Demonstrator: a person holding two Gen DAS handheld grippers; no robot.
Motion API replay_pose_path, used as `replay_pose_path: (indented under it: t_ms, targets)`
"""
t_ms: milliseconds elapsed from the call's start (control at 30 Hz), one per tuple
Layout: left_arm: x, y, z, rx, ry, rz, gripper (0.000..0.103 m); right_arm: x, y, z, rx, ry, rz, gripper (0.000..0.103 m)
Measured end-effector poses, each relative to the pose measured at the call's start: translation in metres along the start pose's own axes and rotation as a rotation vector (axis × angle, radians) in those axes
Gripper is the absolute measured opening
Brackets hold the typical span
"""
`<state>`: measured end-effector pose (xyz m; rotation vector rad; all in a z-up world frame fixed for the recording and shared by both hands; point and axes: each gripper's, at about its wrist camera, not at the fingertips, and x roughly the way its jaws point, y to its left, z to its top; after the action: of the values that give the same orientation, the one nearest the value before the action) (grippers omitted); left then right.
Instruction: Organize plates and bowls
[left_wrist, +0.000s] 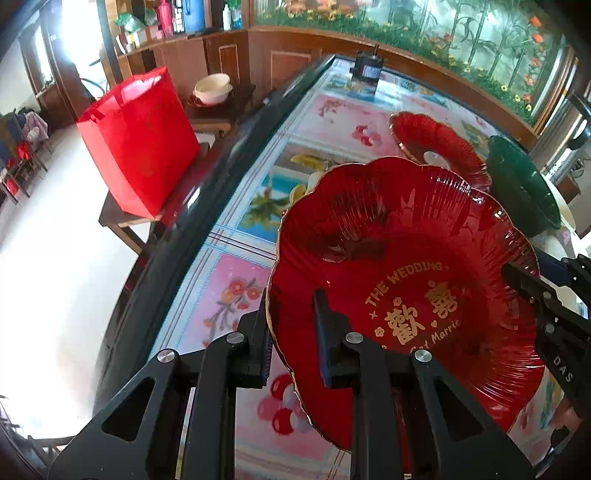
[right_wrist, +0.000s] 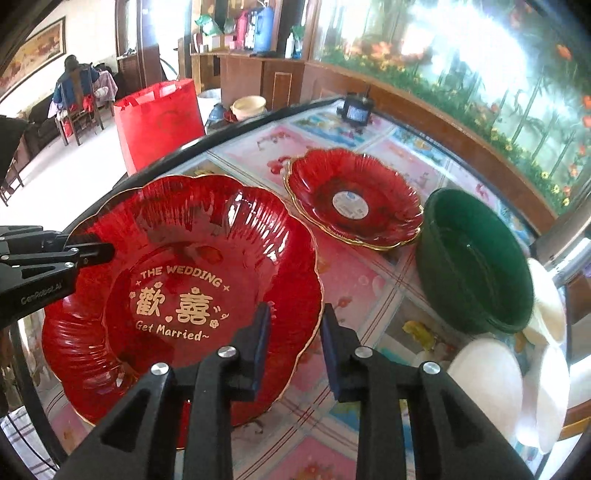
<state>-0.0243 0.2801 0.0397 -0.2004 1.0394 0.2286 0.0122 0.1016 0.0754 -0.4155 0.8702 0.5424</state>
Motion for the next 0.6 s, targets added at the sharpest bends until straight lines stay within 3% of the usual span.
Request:
replay_pose_path:
  t_ms: [267, 600]
  targets:
    - [-0.035, 0.009, -0.019, -0.002, -0.058, -0.012, 0.019, -0.037, 0.017, -0.014, -0.021, -0.066, -0.013, 0.034]
    - [-0.037, 0.016, -0.060, 0.003, -0.056, 0.008, 0.019, -0.036, 0.036, -0.044, -0.018, -0.028, 0.025, 0.034]
